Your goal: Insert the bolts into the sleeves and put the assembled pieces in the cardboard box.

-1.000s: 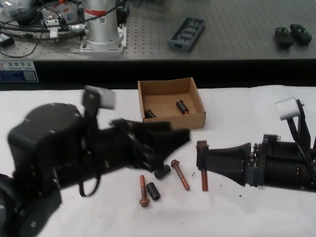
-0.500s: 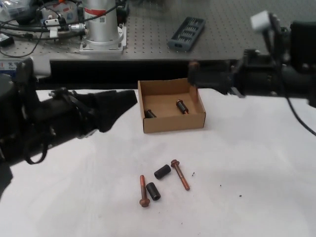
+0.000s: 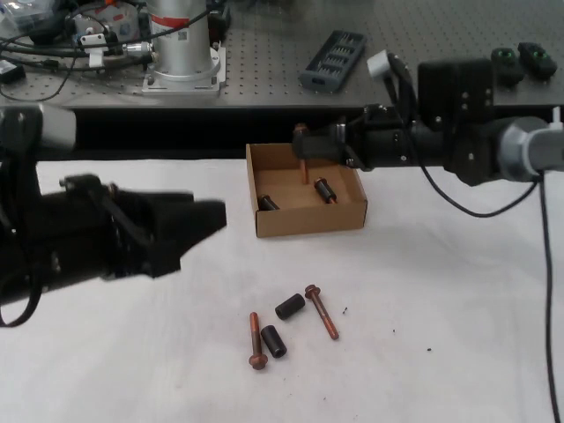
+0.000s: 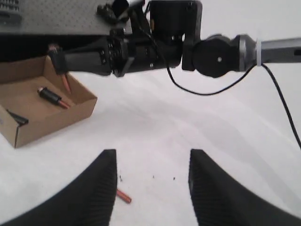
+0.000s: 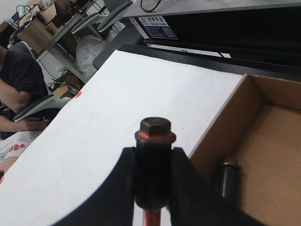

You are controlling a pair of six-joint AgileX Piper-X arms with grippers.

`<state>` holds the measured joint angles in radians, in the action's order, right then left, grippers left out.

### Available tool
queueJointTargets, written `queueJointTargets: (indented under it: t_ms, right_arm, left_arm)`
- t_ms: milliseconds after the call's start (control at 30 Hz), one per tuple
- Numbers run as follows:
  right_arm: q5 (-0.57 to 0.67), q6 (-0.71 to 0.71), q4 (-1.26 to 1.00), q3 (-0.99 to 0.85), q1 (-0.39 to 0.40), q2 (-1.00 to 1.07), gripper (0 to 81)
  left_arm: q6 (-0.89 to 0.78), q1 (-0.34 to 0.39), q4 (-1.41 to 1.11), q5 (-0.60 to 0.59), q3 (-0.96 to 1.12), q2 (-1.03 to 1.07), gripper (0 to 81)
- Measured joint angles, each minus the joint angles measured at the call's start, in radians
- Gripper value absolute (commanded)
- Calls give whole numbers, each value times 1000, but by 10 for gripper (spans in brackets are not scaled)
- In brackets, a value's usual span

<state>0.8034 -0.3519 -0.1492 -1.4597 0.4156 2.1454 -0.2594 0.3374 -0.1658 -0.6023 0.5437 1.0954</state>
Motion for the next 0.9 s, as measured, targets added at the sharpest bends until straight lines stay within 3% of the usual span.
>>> queueJointTargets:
  t_ms: [200,500,567,667,700,833,900]
  right_arm:
    - [-71,-3,92,-111,0,66,28]
    - [-201,-14,198,-123,0,73,4]
    - [-202,-13,231,-123,-2,73,112]
    - [-187,-14,254,-123,-1,73,434]
    - [-184,-21,258,-123,-1,73,475]
    - [-187,-67,257,-126,-7,70,369]
    - [-187,-68,257,-126,-9,66,358]
  left_arm:
    - [5,0,57,0,0,0,347]
    - [5,0,57,0,0,0,347]
    - [5,0,57,0,0,0,347]
    - [7,0,57,0,0,0,347]
    - [12,0,57,0,0,0,347]
    - [48,0,57,0,0,0,347]
    - [61,0,57,0,0,0,347]
